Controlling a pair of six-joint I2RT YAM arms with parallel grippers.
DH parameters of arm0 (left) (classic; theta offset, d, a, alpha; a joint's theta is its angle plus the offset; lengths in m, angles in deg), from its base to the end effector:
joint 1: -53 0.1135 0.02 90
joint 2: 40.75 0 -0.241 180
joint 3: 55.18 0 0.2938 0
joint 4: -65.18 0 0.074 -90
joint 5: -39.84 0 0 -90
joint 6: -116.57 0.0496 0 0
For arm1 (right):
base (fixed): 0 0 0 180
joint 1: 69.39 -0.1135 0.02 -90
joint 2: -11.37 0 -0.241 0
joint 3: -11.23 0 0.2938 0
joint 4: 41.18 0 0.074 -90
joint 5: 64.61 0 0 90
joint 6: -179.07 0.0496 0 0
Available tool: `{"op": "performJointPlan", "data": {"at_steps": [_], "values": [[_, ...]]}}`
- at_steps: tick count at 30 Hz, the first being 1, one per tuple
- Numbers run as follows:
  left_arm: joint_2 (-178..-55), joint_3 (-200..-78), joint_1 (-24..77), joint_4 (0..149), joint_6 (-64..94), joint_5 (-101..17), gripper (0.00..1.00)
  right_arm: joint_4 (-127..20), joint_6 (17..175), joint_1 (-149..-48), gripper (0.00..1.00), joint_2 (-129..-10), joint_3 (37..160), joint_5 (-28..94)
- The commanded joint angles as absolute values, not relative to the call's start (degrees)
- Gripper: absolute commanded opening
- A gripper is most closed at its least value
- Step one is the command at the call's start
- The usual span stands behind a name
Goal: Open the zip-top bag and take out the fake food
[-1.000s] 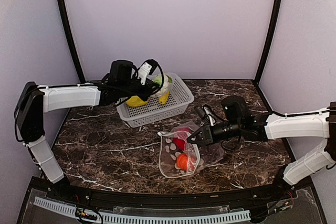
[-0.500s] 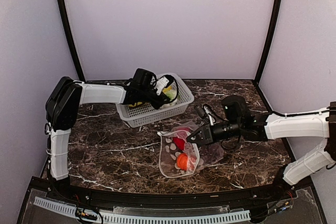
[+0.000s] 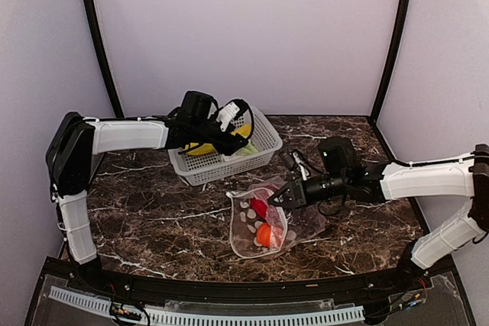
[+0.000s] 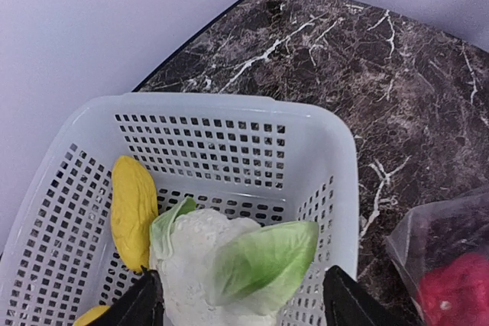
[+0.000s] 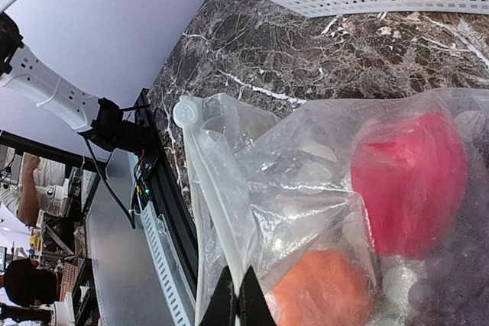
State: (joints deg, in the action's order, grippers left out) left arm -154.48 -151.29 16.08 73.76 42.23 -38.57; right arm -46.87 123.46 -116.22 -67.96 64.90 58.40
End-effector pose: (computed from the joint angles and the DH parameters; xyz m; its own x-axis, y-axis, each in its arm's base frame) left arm 0.3993 -0.3125 0.1911 -0.1421 0.4375 -0.8879 0.8007 0.5782 0.1568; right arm 0.2122 0.2657 0.1630 -0.8190 -0.1807 -0.5446 -0.5663 0.4078 0.7163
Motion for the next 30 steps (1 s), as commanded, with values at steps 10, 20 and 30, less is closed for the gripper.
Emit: {"op": "performJointPlan", "data": {"at_steps": [10,20,30], "values": [[-118.8,-118.4,8.1,58.6,44.0,-34.5,0.68,-44.3,122.9,-116.1,0.0,-70.7,69.1,60.5],[-112.1,-103.6,-4.1,56.8,50.1,-34.0,0.65,-45.3,121.8,-117.0,0.0,-72.2,71.8,61.1],[-123.9,-105.6,-8.6,53.1,54.9,-36.6,0.67,-45.3,122.3,-118.0,0.0,-71.8,71.4,60.5]]}}
